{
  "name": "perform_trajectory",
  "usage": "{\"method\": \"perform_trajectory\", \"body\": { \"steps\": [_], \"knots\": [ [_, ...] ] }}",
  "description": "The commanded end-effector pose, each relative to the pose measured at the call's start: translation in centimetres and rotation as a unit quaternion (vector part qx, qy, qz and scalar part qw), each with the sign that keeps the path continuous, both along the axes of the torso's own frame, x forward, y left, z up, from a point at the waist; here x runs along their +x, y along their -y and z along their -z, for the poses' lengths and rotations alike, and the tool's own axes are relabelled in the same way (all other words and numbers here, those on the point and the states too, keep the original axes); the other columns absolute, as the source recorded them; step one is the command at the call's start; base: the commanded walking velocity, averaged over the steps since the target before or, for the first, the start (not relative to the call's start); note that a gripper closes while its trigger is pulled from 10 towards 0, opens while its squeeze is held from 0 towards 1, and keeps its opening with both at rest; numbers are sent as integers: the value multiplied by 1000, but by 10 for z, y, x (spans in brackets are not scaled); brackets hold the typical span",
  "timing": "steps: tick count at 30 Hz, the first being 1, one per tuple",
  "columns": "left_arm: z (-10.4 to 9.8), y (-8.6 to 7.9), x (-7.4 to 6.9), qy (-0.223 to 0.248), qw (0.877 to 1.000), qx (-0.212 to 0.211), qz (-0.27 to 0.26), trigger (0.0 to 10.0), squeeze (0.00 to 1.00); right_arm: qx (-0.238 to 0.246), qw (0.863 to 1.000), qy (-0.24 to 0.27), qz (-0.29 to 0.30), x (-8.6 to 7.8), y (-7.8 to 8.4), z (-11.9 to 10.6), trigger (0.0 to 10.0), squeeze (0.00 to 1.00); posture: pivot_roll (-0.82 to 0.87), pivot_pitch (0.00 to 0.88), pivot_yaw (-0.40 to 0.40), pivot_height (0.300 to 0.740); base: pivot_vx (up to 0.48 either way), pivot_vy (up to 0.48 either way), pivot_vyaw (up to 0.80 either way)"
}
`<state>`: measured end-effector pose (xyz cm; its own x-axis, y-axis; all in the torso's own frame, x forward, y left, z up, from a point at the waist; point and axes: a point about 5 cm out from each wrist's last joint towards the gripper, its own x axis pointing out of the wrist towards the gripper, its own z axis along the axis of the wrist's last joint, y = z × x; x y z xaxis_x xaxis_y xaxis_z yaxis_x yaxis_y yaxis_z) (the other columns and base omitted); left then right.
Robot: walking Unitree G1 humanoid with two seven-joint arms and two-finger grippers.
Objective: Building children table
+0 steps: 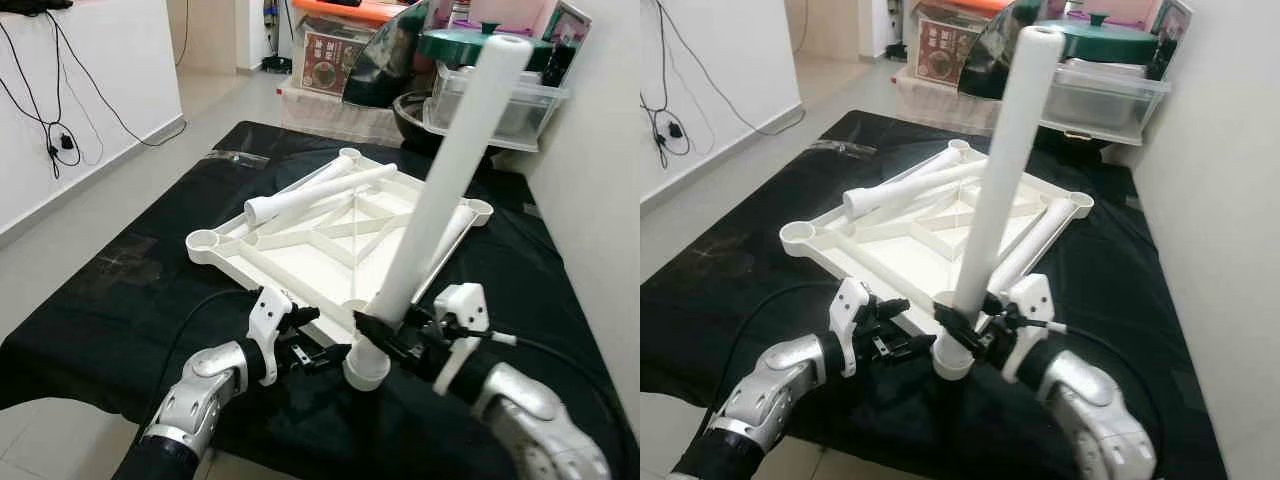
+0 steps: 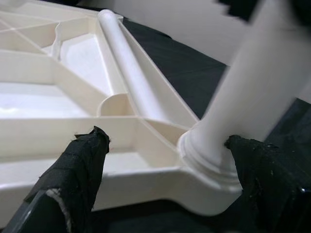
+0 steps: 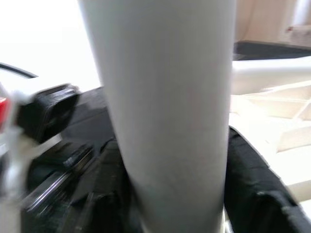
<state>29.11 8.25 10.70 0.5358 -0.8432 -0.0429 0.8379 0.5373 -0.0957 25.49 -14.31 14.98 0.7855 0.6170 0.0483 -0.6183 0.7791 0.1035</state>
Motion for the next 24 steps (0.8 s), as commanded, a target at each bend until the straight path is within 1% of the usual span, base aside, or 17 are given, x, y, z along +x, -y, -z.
{"method": "perform_trajectory", "body": {
  "steps": [1,4,8,9,10,11,12,13,14,15,18,19,20,21,22,23,24],
  "knots": [
    [3,2,-3,-5,1000,6,4,10000,0,-3,999,-18,41,6,0,10,0,0,118,0,-117,740,0,0,0],
    [3,1,-3,-5,1000,6,5,10000,0,8,984,-68,163,17,17,22,0,0,117,0,-112,740,0,0,0],
    [3,1,-3,-5,1000,6,5,10000,0,8,984,-68,163,17,17,22,0,0,117,0,-112,740,0,0,0],
    [2,1,-1,-4,1000,7,5,10000,0,-6,941,-104,322,16,48,35,0,0,111,0,-108,740,0,0,0],
    [2,1,-1,-4,1000,7,5,10000,0,-6,941,-104,322,16,48,35,0,0,111,0,-108,740,0,0,0],
    [3,2,-1,-4,1000,8,6,10000,0,-17,903,-122,413,12,66,42,0,0,111,0,-108,740,0,0,0],
    [2,2,-1,-4,1000,7,6,10000,0,-26,837,-139,529,-2,90,50,0,0,111,0,-108,740,0,0,0],
    [2,3,0,-4,1000,6,5,10000,0,-34,827,-136,544,-7,93,49,0,0,104,0,-108,740,0,0,0],
    [2,3,0,-4,1000,6,5,10000,0,-34,827,-136,544,-7,93,49,0,0,104,0,-108,740,0,0,0],
    [3,3,-2,-5,1000,7,6,10000,0,-63,812,-126,566,-15,98,47,0,0,96,0,-106,740,0,0,0],
    [4,3,-3,-6,1000,7,7,10000,0,-77,811,-122,568,-17,99,47,0,0,96,0,-106,740,0,0,0],
    [6,3,-4,-7,1000,9,8,10000,0,-89,808,-122,570,-18,100,47,7961,0,96,0,-106,740,0,0,0],
    [6,3,-4,-8,1000,10,8,10000,0,-96,806,-123,572,-18,100,47,10000,0,96,0,-106,740,0,0,0],
    [6,3,-4,-8,1000,9,8,10000,0,-82,816,-118,560,-16,97,45,10000,0,91,0,-103,740,0,0,0],
    [6,3,-3,-7,1000,9,7,10000,0,-51,838,-100,535,-12,90,40,10000,0,94,0,-103,740,0,0,0],
    [5,4,-2,-7,1000,8,7,10000,0,-26,851,-89,516,-9,85,35,10000,820,94,0,-102,740,0,0,0],
    [5,4,-2,-7,1000,8,7,10000,0,-26,851,-89,516,-9,85,35,10000,820,94,0,-102,740,0,0,0]
  ]
}}
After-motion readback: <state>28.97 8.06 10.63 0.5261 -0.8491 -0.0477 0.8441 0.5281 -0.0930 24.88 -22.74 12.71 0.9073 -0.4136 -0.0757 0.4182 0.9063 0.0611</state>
